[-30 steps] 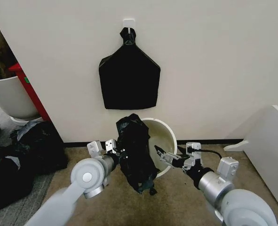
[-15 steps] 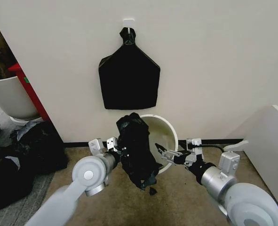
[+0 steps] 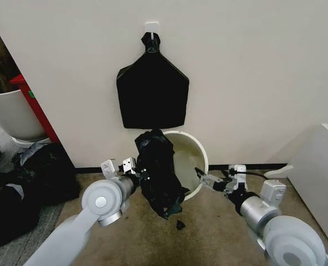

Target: Place the garbage bag over the trash bin.

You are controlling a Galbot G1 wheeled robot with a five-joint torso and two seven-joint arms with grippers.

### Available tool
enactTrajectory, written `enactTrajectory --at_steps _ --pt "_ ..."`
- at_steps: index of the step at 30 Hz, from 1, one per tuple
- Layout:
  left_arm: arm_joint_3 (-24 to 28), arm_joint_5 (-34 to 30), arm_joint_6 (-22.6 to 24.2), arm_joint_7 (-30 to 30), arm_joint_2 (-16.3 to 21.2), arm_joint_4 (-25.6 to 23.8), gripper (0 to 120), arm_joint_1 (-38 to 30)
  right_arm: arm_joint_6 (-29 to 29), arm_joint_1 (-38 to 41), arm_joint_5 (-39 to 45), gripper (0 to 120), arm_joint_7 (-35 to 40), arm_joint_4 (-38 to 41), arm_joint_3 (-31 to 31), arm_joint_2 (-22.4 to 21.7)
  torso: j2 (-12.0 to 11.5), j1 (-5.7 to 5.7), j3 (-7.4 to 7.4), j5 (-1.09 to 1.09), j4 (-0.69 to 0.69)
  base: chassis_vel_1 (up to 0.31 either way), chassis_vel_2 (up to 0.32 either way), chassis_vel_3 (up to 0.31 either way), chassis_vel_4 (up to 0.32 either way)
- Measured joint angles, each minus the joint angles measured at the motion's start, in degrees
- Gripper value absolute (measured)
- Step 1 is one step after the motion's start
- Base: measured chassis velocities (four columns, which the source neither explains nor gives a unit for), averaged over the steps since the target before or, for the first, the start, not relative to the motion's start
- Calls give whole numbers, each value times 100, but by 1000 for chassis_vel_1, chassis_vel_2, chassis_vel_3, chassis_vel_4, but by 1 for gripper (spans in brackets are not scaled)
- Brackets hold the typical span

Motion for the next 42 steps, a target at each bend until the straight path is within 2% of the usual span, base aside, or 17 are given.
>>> enactTrajectory --at_steps 5,8,11,12,16,18,20,23,27,32,33,39,42 --pt "250 160 115 -129 -41 65 0 -135 71 288 271 100 -309 13 -91 -220 0 0 0 1 0 0 0 0 0" --pt "439 248 182 -168 -95 58 0 -231 -30 618 461 100 -723 14 -488 -279 0 0 0 1 -1 0 0 0 0" --pt "502 287 203 -176 -109 35 0 -268 -148 872 653 100 -815 15 -728 -249 0 0 0 1 -1 0 0 0 0" --pt "527 327 213 -175 -110 15 0 -281 -237 1145 882 100 -775 -14 -977 -208 0 0 0 0 -1 0 0 0 0" --pt "546 368 231 -155 -83 -74 0 -284 -300 1796 1454 100 -230 -315 -1595 -15 0 0 0 1 1 0 0 0 0" --pt "546 375 236 -147 -79 -91 0 -281 -301 1890 1531 100 -111 -373 -1698 36 0 0 1 0 1 0 0 0 0" --pt "546 457 256 -85 -70 -152 0 -254 -296 2293 1744 100 503 -639 -2197 323 0 0 0 1 1 0 0 0 0" --pt "538 602 280 -5 -74 -159 0 -231 -288 2493 1846 100 979 -848 -2518 565 0 0 1 1 1 0 0 0 0" --pt "531 692 299 59 -78 -161 0 -228 -252 2555 1836 98 1168 -1009 -2682 659 0 0 0 1 0 0 0 0 0" --pt "519 807 333 144 -94 -161 0 -215 -197 2664 1815 79 1296 -1148 -2817 699 0 0 0 0 0 0 0 0 0" --pt "519 807 333 144 -94 -161 0 -215 -197 2664 1815 79 1296 -1148 -2817 699 0 0 0 0 0 0 0 0 0" --pt "519 878 355 190 -91 -161 0 -207 -158 2779 1724 53 1340 -1335 -2889 761 0 0 0 1 0 0 0 0 0" --pt "518 900 373 190 -80 -160 0 -205 -151 2802 1715 45 1368 -1344 -2890 764 0 0 0 1 0 0 0 0 0"
